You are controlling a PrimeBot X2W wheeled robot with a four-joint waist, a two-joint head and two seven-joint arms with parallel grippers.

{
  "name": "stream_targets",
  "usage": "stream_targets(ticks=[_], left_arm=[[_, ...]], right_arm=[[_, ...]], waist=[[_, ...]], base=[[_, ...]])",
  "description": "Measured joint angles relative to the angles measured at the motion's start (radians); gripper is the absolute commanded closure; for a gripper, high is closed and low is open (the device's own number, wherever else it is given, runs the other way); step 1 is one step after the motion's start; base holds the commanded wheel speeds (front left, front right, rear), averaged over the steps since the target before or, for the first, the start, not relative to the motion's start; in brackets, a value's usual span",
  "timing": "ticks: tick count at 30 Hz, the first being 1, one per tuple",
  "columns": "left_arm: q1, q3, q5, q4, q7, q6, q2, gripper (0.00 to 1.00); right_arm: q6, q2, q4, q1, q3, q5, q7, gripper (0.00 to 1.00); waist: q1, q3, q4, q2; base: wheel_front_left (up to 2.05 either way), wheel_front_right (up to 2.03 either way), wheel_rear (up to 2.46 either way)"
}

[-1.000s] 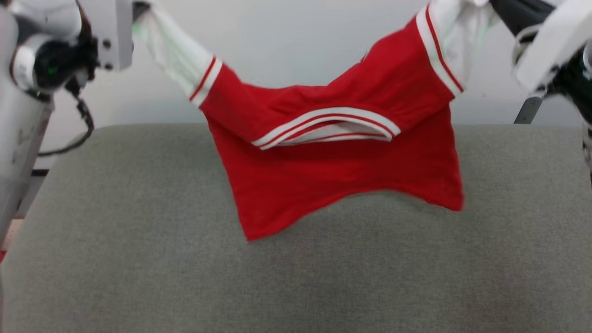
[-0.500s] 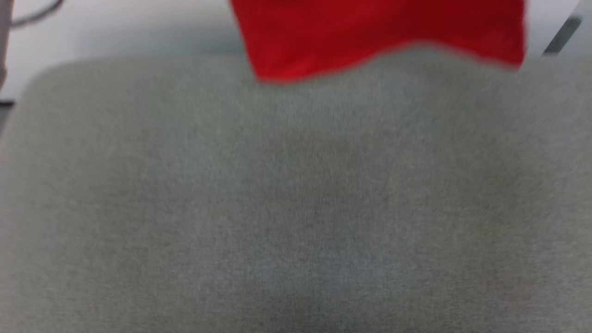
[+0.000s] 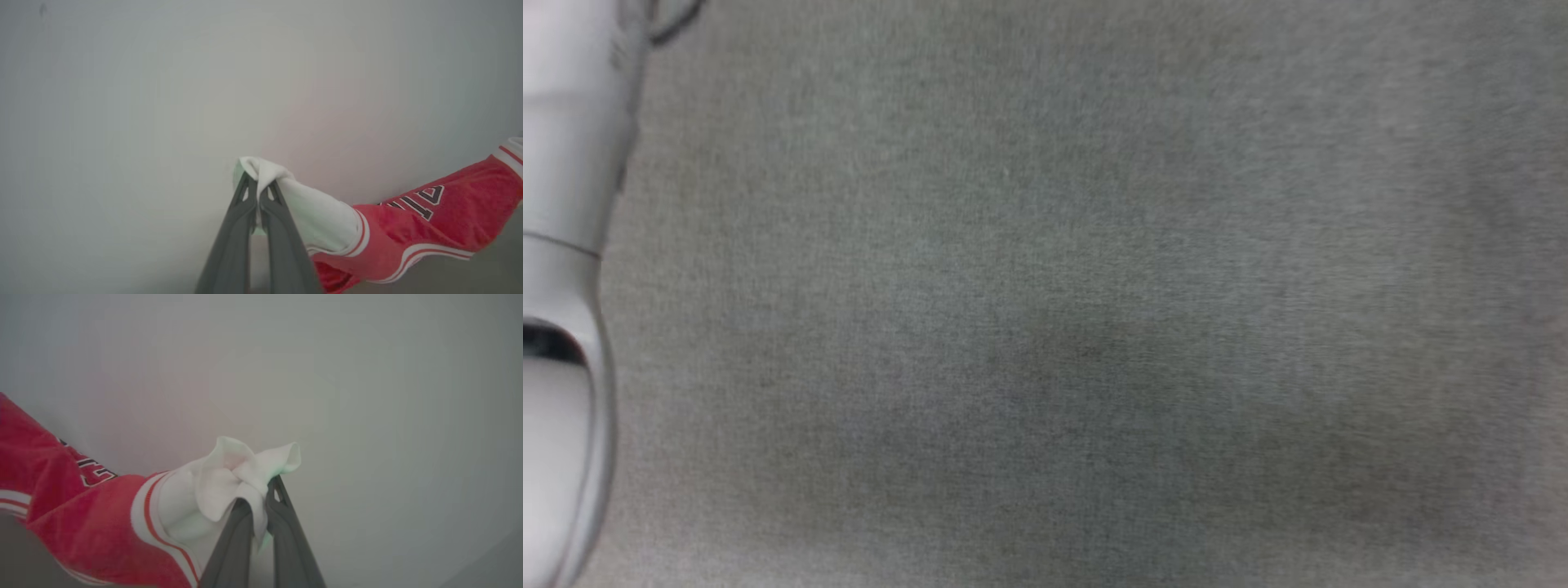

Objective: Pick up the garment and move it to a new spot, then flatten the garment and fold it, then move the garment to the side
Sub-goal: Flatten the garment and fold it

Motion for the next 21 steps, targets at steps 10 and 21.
stream_targets(ticks=[10, 21], left_arm=[[0.270, -0.148, -0.215, -0.097, 0.247, -0.005, 0.014, 1.00], [0.586, -0.236, -0.434, -0.387, 0.449, -0.005, 0.271, 1.00]], right_arm=[[0.000, 0.027, -0.004, 0.220, 0.084, 0.355, 0.127, 1.00], [0.000, -0.222, -0.410, 0.611, 0.192, 0.767, 0.490, 1.00]], waist=[[0.0000, 0.004, 0.051, 0.0000], [0.0000, -0.180, 0.048, 0.0000]], base=[[0.00, 0.00, 0.00], [0.00, 0.00, 0.00]])
